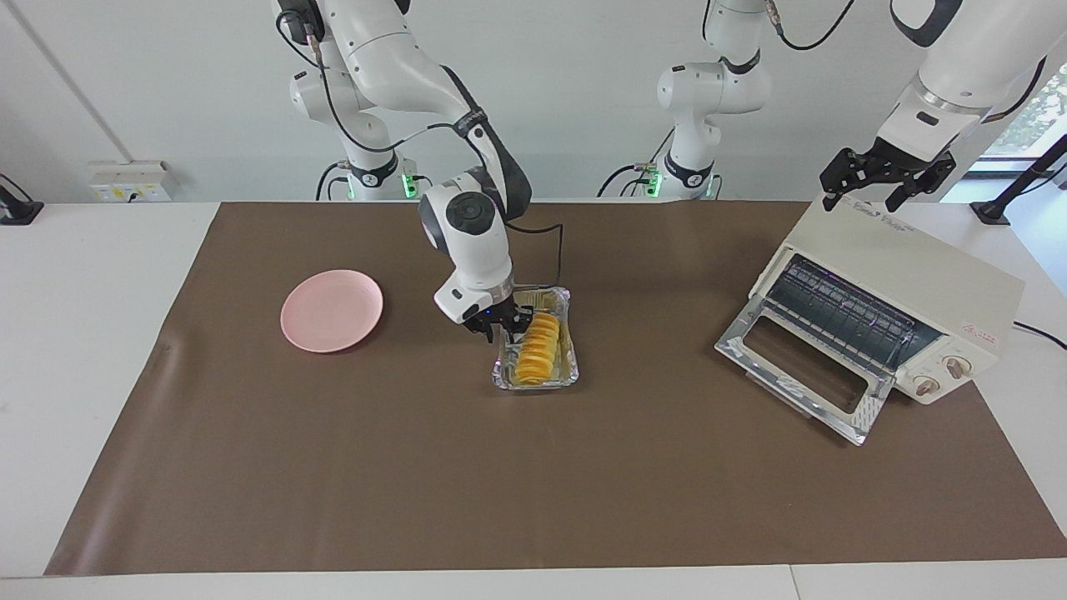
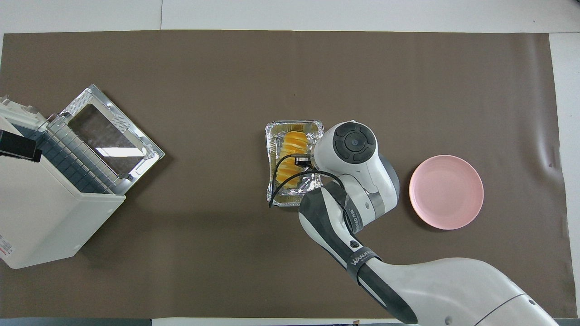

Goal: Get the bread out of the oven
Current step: 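Grasp the foil tray edge with the right gripper while the left withdraws, then drag the foil tray with the right gripper beyond the pink plate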

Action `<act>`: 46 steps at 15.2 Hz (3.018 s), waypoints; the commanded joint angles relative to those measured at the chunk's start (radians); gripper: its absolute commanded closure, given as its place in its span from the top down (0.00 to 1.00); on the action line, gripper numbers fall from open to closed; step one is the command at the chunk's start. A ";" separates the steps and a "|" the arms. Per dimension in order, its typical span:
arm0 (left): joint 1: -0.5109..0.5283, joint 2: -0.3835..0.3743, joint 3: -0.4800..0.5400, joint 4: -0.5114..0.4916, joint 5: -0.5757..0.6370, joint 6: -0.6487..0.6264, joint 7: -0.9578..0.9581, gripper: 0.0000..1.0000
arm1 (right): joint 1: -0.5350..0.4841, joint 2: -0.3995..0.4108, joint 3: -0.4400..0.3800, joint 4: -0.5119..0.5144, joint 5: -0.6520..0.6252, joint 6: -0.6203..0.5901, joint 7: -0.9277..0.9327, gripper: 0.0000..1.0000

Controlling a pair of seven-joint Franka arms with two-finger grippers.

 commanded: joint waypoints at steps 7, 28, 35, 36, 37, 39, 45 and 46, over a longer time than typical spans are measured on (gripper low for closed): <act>0.016 -0.037 -0.012 -0.051 -0.013 0.027 0.011 1.00 | -0.023 -0.014 -0.002 0.074 0.006 0.005 -0.034 0.00; -0.069 -0.036 -0.018 -0.054 -0.028 0.080 -0.167 1.00 | -0.480 0.282 -0.004 0.578 0.098 -0.274 -0.626 0.00; -0.064 -0.036 -0.012 -0.054 -0.028 0.077 -0.170 1.00 | -0.605 0.260 -0.004 0.466 0.101 -0.227 -0.755 0.00; -0.061 -0.036 -0.010 -0.054 -0.028 0.077 -0.170 1.00 | -0.609 0.247 -0.004 0.429 0.101 -0.207 -0.781 0.00; -0.061 -0.036 -0.010 -0.054 -0.028 0.077 -0.170 1.00 | -0.609 0.237 -0.004 0.400 0.108 -0.199 -0.803 0.00; -0.063 -0.036 -0.012 -0.054 -0.028 0.077 -0.170 1.00 | -0.611 0.229 -0.004 0.391 0.132 -0.216 -0.815 0.00; -0.063 -0.036 -0.012 -0.054 -0.028 0.077 -0.170 1.00 | -0.638 0.210 -0.004 0.377 0.136 -0.291 -0.924 0.00; -0.063 -0.036 -0.012 -0.054 -0.028 0.077 -0.170 1.00 | -0.651 0.207 -0.004 0.371 0.136 -0.303 -0.936 0.00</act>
